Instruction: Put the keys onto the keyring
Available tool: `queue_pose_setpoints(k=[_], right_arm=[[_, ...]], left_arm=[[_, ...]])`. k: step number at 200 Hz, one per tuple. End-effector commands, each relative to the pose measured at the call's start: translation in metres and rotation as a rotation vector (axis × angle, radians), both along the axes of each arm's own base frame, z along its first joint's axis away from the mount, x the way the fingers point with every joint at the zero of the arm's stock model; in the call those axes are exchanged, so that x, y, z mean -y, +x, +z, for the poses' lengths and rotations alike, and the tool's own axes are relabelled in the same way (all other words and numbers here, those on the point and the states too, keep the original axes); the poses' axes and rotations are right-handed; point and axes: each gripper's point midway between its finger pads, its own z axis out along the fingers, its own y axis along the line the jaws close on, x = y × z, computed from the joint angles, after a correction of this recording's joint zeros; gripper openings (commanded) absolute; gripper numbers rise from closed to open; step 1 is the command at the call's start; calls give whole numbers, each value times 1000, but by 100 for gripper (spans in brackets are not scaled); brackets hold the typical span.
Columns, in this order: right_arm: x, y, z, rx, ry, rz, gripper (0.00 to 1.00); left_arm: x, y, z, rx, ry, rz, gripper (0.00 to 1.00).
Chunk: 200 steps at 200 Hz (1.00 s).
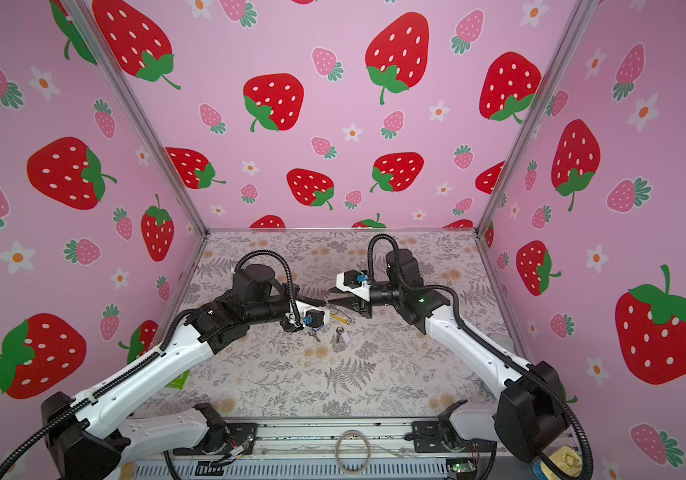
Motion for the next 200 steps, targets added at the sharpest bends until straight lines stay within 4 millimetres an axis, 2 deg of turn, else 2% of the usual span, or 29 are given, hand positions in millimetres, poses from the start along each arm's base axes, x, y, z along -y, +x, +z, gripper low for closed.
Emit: queue_pose_setpoints(k=[1, 35, 72, 114, 154, 185, 200], right_arm=[[13, 9, 18, -3, 61, -74, 33], [31, 3, 29, -49, 97, -66, 34], [32, -7, 40, -123, 121, -40, 40], [25, -8, 15, -203, 44, -74, 42], [22, -5, 5, -231, 20, -104, 45], [20, 3, -11, -249, -24, -148, 45], [20, 8, -15, -247, -26, -175, 41]], left_arm=[[3, 0, 22, 8, -64, 0, 0], [-5, 4, 16, -2, -55, 46, 0], [-7, 13, 15, 14, -39, 81, 0], [-4, 24, 22, 29, -46, 110, 0], [-3, 28, 25, 25, -60, 126, 0], [-3, 30, 26, 23, -69, 137, 0], [-3, 30, 28, 26, -72, 138, 0]])
